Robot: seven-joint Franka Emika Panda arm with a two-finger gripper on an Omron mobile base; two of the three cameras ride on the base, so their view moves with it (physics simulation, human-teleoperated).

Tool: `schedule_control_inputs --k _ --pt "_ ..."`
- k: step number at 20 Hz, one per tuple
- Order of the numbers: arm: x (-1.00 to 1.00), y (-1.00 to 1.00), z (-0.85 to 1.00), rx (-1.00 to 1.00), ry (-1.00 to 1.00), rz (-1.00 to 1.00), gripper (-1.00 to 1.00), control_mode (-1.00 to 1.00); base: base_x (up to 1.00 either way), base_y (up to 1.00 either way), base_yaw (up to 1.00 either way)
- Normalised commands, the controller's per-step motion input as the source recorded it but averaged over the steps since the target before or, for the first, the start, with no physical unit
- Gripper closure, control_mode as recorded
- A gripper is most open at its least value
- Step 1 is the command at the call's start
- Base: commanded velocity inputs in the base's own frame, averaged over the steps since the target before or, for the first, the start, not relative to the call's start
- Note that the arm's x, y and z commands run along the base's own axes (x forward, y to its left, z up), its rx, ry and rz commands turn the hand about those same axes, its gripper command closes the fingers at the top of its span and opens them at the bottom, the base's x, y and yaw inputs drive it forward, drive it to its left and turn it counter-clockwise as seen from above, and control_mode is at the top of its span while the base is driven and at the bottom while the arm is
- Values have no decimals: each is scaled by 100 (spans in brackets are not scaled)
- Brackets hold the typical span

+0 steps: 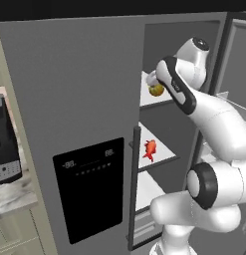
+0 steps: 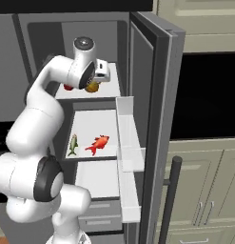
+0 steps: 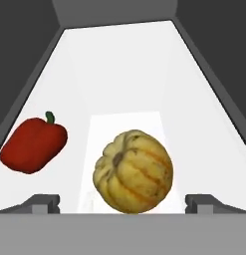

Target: Gather the bell pepper and squash from the fridge and place them on a tray on the dining counter. Then gather the fishs from the fridge and place them on the other tray.

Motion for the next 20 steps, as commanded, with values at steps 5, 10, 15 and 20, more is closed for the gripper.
schedule_control_inputs --k 5,10,15,20 --pt "48 0 -15 0 7 0 -100 -100 0 0 0" --pt "38 0 -8 0 3 0 -100 -100 0 0 0" --pt "-6 0 -22 0 1 0 -100 -100 0 0 0" --pt "-32 0 -26 0 0 0 -100 -100 0 0 0"
